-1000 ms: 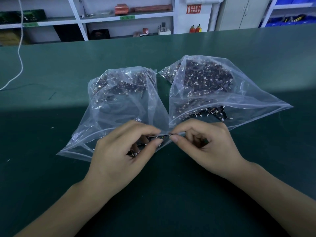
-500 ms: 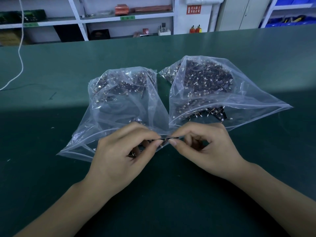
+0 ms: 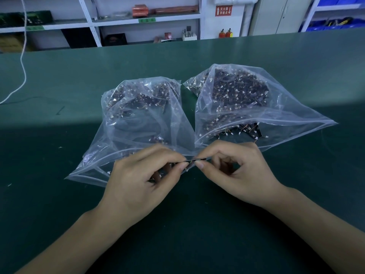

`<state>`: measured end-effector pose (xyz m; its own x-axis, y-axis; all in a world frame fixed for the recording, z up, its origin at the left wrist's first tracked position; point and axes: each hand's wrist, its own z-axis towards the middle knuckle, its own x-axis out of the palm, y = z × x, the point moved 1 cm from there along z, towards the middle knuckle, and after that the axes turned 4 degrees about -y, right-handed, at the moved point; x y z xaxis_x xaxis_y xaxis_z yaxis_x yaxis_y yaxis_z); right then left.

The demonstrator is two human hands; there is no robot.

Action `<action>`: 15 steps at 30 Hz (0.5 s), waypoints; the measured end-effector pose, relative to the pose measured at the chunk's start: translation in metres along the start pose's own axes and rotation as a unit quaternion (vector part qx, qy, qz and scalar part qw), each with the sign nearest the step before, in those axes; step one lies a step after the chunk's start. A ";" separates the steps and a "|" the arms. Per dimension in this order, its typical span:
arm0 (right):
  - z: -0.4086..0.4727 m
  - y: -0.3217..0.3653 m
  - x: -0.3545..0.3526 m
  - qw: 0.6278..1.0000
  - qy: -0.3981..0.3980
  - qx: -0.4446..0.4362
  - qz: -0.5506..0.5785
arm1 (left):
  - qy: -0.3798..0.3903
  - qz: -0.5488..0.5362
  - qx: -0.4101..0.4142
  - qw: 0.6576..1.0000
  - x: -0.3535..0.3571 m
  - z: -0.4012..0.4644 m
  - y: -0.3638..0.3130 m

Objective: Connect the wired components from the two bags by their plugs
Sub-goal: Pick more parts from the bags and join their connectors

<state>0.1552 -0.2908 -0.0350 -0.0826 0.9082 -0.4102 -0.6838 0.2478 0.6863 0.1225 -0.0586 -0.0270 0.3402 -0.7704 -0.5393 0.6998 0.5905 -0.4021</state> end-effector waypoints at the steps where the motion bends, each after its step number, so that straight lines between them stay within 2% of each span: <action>1: 0.000 0.000 0.000 1.000 0.003 0.001 0.002 | 0.001 -0.005 -0.002 1.000 0.000 0.000 0.000; 9: 0.000 -0.003 0.001 1.000 0.014 -0.001 0.005 | 0.000 0.005 0.007 1.000 0.000 -0.001 0.003; 15: 0.002 -0.010 -0.008 0.999 0.033 0.026 -0.018 | -0.027 -0.024 -0.021 0.999 -0.002 -0.001 0.001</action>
<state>0.1638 -0.2999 -0.0375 -0.1066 0.8748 -0.4726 -0.6480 0.2994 0.7003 0.1222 -0.0560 -0.0267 0.3409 -0.8094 -0.4781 0.6901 0.5608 -0.4574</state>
